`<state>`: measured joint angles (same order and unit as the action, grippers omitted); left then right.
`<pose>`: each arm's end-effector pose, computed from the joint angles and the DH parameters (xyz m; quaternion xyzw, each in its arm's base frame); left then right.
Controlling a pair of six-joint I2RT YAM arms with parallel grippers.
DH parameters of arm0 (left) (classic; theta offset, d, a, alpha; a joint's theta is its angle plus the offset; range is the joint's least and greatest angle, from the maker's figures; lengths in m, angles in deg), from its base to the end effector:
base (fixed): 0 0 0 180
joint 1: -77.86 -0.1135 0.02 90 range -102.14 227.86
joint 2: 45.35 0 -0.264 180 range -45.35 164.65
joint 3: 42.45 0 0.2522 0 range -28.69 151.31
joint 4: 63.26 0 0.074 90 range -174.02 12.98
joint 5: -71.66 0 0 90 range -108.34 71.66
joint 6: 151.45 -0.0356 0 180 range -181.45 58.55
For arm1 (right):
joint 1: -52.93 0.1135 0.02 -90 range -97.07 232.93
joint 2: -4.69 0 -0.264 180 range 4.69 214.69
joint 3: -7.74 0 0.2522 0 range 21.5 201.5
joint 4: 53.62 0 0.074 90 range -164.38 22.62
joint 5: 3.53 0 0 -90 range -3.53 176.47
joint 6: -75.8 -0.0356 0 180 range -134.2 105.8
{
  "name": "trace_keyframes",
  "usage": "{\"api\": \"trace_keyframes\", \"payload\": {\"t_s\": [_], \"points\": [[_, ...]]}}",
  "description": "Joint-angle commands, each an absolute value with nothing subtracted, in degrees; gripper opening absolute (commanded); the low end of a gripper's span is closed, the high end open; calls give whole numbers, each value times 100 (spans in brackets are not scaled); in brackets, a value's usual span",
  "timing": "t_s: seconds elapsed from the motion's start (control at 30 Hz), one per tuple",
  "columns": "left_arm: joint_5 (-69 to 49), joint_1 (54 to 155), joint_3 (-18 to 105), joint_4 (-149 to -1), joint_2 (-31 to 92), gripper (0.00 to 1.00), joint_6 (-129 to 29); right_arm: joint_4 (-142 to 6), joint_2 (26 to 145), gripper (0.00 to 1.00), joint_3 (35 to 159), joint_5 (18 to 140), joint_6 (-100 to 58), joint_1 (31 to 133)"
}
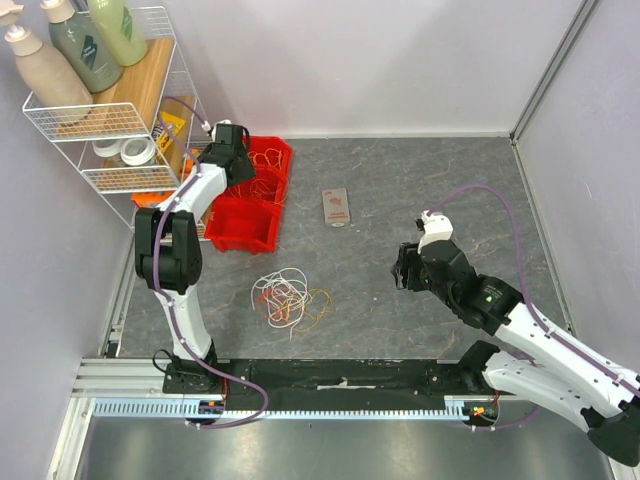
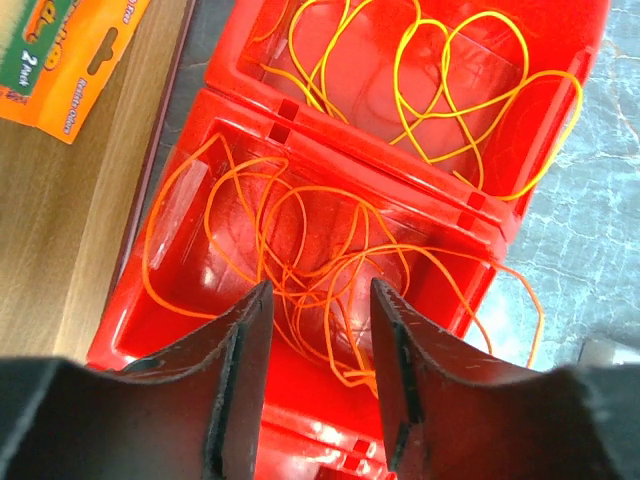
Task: Untangle the cables
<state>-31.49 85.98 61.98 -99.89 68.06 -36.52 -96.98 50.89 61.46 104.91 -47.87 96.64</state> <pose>0.4466 -0.0555 0.2388 -0.1772 0.9036 -0.0051 0.3899 0.1340 0.1126 0.2739 -0.0042 0.8819 0.1695 0.4399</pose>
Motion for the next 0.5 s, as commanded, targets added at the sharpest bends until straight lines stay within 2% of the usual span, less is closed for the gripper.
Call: {"api": "trace_keyframes", "payload": {"t_s": [0.0,0.13,0.3,0.47], "points": [[-3214,8613,6175,-9978,6101,55,-3508,-9524,5110,62,6149,10405,-4883,9653],[-2935,8621,5991,-10023,5732,57,-3412,-9506,5136,62,6114,10344,-4883,9653],[-1609,8735,5368,-9778,4968,58,-3008,-9261,5487,63,6026,9958,-4909,9653],[-88,9270,4015,-8785,3861,61,-2691,-8419,6101,74,5806,8966,-4971,9653]]}}
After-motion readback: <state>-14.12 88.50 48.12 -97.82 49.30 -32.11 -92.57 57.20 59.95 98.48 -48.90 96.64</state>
